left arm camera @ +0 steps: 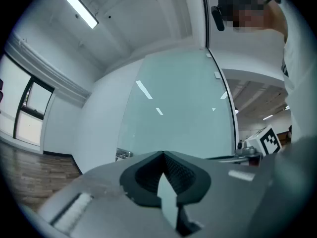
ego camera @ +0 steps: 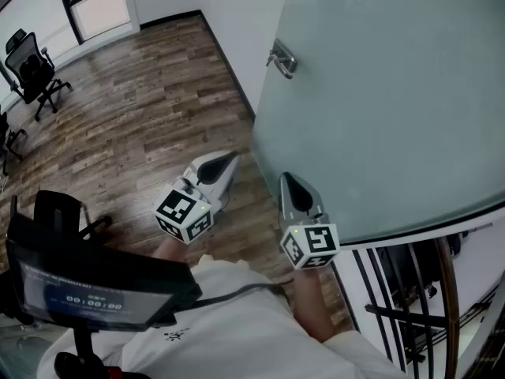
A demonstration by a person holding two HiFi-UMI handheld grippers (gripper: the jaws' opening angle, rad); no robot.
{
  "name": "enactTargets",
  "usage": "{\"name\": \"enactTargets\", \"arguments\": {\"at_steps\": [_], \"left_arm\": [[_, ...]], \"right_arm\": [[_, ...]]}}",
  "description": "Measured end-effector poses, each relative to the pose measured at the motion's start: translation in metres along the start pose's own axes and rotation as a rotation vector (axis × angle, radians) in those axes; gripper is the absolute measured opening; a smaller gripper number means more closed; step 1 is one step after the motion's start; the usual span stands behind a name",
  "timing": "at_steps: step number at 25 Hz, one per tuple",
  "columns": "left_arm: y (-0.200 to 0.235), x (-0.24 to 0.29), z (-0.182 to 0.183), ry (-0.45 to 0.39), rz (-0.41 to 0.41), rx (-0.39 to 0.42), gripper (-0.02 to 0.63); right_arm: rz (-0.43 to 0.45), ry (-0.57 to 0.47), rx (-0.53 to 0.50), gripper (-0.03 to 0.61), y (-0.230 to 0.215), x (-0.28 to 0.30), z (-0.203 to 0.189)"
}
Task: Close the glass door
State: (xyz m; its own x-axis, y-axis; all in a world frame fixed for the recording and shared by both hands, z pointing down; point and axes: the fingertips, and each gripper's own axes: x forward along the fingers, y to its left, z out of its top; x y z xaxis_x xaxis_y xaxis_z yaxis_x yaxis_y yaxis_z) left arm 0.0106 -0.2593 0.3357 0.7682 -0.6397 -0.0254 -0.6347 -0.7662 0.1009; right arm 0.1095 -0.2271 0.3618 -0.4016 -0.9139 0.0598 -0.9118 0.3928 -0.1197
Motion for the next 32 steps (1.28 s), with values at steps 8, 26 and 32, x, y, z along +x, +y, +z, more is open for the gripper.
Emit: {"name": "enactTargets", "arguments": {"at_steps": [8,26,32], "left_arm": [[-0.006,0.003,-0.002,0.003,0.007,0.014,0.001],[-0.05,0.023,-0.016,0.006,0.034,0.017,0.0],[-0.062,0.024,-0.024,0.028,0.029,0.019,0.0]], "right_arm": [[-0.018,-0.008,0.017,0.009,-0.012,-0.007,-0.002],[0.046,0.042,0.036,0.009,-0.041,-0.039,-0.023],[0.04,0.049,0.047,0.009,-0.05,-0.049,-0.026]]}}
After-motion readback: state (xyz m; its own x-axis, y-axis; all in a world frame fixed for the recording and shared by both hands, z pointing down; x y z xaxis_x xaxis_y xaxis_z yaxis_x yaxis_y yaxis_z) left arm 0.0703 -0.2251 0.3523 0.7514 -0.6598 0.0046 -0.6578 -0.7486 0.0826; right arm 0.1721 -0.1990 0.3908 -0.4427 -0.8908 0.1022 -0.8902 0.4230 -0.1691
